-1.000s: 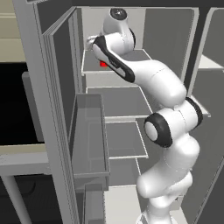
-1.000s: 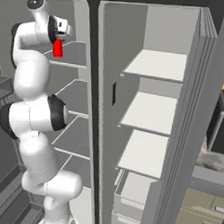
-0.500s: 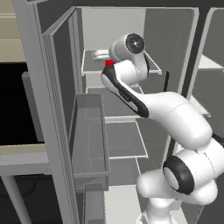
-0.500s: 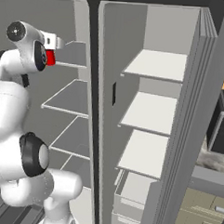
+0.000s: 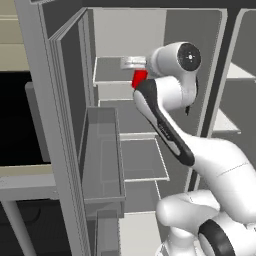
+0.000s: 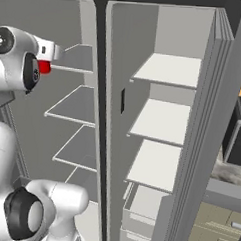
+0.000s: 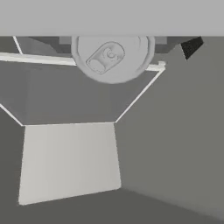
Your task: Open the fridge, grab two sodas, and place both sodas inside the bowl with ice on the dining counter.
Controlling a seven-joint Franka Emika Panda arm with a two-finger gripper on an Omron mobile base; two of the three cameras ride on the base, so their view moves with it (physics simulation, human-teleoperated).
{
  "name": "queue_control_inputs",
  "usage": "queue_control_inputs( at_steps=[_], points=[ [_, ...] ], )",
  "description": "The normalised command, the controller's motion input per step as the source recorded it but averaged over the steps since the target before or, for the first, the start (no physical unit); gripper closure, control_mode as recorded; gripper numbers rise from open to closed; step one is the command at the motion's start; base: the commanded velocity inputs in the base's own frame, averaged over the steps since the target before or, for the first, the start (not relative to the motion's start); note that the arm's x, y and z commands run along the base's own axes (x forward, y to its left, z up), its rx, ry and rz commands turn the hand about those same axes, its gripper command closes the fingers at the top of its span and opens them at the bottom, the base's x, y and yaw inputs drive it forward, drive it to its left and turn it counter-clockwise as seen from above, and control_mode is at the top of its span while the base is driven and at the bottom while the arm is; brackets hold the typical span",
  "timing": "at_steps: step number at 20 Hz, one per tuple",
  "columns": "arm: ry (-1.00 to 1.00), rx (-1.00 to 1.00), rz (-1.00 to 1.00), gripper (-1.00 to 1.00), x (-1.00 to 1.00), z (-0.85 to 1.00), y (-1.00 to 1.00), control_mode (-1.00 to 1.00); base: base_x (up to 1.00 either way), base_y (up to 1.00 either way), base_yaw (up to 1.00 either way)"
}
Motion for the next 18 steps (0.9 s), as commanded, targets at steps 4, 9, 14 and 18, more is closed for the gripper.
queue_control_inputs(
  at_steps=[4, 9, 14, 18],
  points=[
    [0.0, 0.05, -0.01, 1.0, -1.0, 0.02, -0.23, -1.0, 0.0, 0.0, 0.0],
    [0.0, 0.06, -0.01, 1.0, -1.0, 0.1, -0.25, -1.0, 0.0, 0.0, 0.0],
    [0.01, 0.05, -0.02, 1.0, -1.0, 0.09, -0.22, -1.0, 0.0, 0.0, 0.0],
    [0.02, 0.0, -0.02, 1.0, -1.0, 0.25, -0.21, -1.0, 0.0, 0.0, 0.0]
  ],
)
